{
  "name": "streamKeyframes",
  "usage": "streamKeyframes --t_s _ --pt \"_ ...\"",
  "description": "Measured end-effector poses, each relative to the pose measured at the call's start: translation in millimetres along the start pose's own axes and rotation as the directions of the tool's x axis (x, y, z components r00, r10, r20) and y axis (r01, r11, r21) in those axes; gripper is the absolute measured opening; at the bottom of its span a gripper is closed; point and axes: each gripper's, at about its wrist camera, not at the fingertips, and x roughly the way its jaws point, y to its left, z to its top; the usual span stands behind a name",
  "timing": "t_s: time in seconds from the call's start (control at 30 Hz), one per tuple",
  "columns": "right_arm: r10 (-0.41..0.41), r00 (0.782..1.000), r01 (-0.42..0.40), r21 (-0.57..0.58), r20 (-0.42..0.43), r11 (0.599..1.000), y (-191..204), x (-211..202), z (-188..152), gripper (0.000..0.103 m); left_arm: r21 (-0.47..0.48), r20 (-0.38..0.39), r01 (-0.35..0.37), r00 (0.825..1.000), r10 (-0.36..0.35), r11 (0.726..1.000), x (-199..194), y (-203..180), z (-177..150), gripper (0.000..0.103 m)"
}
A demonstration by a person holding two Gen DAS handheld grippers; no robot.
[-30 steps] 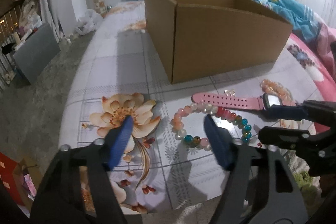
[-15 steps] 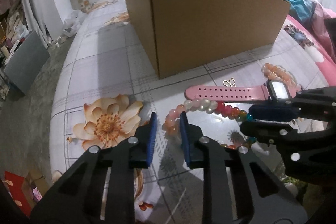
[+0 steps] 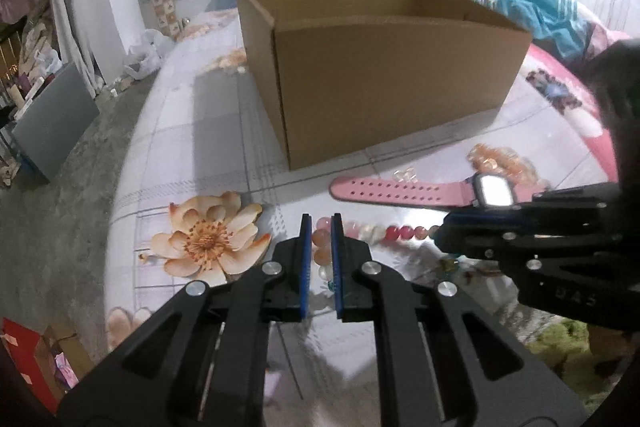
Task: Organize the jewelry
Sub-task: 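Carry the bead bracelet into the cardboard box and open both grippers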
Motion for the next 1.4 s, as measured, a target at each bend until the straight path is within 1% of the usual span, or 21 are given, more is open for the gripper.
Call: streamKeyframes --t_s 0.17,0.27,0.33,0.4,0.47,0.53,0.6,0.67,0.77,0.8,0.83,0.9,0.93,1.0,1.07,1.13,1.17,1.27,1.3,1.4 --pt "0.037 0.996 -0.035 -0.02 0.085 0.999 0.8 -36.0 3.0 0.01 -0.008 0.091 -0.002 0.996 0.002 1.0 -39.2 -9.5 15.9 0.008" --pt "0.072 0.987 -0.066 -0.043 0.141 0.997 4.1 -59.8 15.3 0.01 -0.008 0.171 0.008 0.985 -0.006 1.0 -66.1 -13.6 35.6 0.008" --pt "0.104 0.978 -0.093 -0.068 0.179 0.993 4.8 -76.3 30.6 0.01 0.001 0.232 0.022 0.972 -0.022 1.0 -82.8 -14.6 57.1 0.008" --pt "0.142 0.968 -0.127 -0.085 0.207 0.988 2.8 -90.0 53.6 0.01 -0.003 0.27 0.055 0.961 -0.052 0.999 -93.6 -12.3 81.9 0.008" --pt "0.176 0.959 -0.158 -0.093 0.225 0.983 -2.2 -98.6 78.9 0.01 0.003 0.298 0.08 0.951 -0.078 0.997 -97.1 -9.5 110.4 0.008" --pt "0.187 0.957 -0.172 -0.084 0.224 0.982 -10.1 -98.7 108.7 0.01 0.01 0.307 0.078 0.949 -0.077 0.997 -89.9 -5.8 136.6 0.008" --pt "0.182 0.962 -0.173 -0.063 0.204 0.983 -19.0 -89.7 139.8 0.01 0.005 0.277 0.09 0.957 -0.088 0.996 -71.7 0.6 166.0 0.008" --pt "0.17 0.974 -0.169 -0.018 0.147 0.985 -32.0 -68.0 175.3 0.01 -0.005 0.219 0.087 0.972 -0.084 0.996 -42.9 8.9 196.2 0.008" --pt "0.151 0.988 -0.153 0.057 0.035 0.987 -48.8 -27.6 216.5 0.01 -0.002 0.122 0.04 0.992 -0.039 0.999 3.1 19.1 224.9 0.008" --pt "0.147 0.989 -0.146 0.083 -0.011 0.986 -54.6 -11.5 229.0 0.01 -0.003 0.093 0.034 0.995 -0.034 0.999 15.1 22.8 230.3 0.008" --pt "0.141 0.989 -0.136 0.11 -0.045 0.985 -58.1 4.8 233.8 0.01 -0.016 0.041 0.037 0.998 -0.037 0.999 34.6 28.3 236.4 0.008" --pt "0.136 0.985 -0.12 0.148 -0.105 0.982 -65.1 30.3 247.6 0.01 -0.028 -0.031 0.028 0.999 -0.028 0.999 61.0 34.5 242.7 0.008" --pt "0.139 0.982 -0.118 0.16 -0.128 0.98 -64.5 42.1 246.4 0.01 -0.022 -0.06 0.011 0.998 -0.012 1.0 74.9 36.7 245.0 0.008" --pt "0.138 0.975 -0.103 0.192 -0.177 0.976 -69.0 63.0 257.1 0.01 -0.003 -0.096 -0.026 0.995 0.026 1.0 95.0 38.7 242.6 0.008" --pt "0.123 0.973 -0.084 0.197 -0.195 0.977 -72.7 73.7 259.8 0.01 -0.004 -0.129 -0.053 0.99 0.052 0.999 111.0 42.8 244.2 0.008" --pt "0.119 0.967 -0.073 0.205 -0.227 0.976 -74.2 87.7 266.9 0.01 -0.022 -0.145 -0.058 0.988 0.054 0.998 121.2 50.0 243.7 0.008" --pt "0.127 0.961 -0.073 0.218 -0.245 0.973 -75.9 95.0 269.6 0.011 -0.029 -0.142 -0.059 0.988 0.055 0.998 124.6 53.6 244.7 0.009" --pt "0.138 0.951 -0.071 0.237 -0.278 0.969 -78.6 109.5 278.9 0.011 -0.032 -0.117 -0.094 0.989 0.089 0.995 126.2 56.1 248.9 0.01" --pt "0.131 0.952 -0.067 0.231 -0.276 0.971 -77.7 110.8 278.6 0.012 -0.043 -0.112 -0.09 0.99 0.084 0.995 125.4 57.9 249.9 0.014" --pt "0.132 0.962 -0.082 0.206 -0.24 0.975 -75.5 101.0 281.3 0.015 -0.069 -0.079 -0.076 0.994 0.071 0.995 114.8 61.8 250.0 0.017"
